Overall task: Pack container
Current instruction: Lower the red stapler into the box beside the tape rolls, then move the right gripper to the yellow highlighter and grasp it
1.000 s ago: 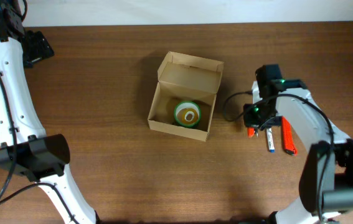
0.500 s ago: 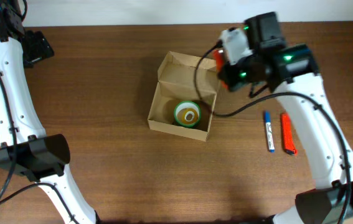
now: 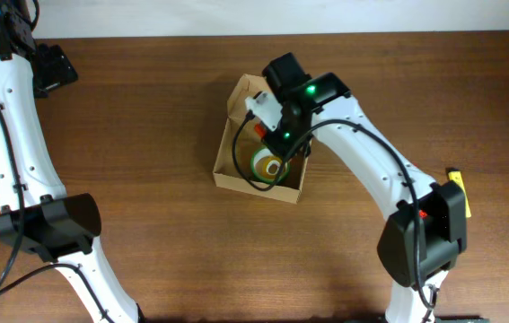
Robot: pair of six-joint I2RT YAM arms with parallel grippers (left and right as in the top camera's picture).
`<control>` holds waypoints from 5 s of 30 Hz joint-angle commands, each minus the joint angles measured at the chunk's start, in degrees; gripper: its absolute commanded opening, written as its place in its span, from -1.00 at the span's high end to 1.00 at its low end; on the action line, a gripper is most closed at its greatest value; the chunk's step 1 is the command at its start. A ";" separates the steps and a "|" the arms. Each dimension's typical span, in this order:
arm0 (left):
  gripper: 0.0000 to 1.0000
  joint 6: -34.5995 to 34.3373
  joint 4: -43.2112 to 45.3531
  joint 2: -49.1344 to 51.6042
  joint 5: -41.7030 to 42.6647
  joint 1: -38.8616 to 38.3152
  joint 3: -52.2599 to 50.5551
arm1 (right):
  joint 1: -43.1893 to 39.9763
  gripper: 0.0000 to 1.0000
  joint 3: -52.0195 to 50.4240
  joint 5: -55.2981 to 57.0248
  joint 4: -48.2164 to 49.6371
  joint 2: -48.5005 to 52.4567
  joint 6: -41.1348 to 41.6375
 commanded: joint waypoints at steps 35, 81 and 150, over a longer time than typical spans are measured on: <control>-0.99 0.22 -0.04 0.96 0.17 0.20 -0.15 | 8.94 -0.77 -2.75 1.97 1.60 12.15 -12.09; -0.99 0.22 -0.04 0.96 0.17 0.20 -0.15 | -55.65 0.93 -34.03 7.89 19.67 -17.14 0.02; -0.99 0.22 -0.02 0.96 0.17 0.20 -0.15 | -34.71 0.93 -22.43 -4.22 8.39 -32.26 26.80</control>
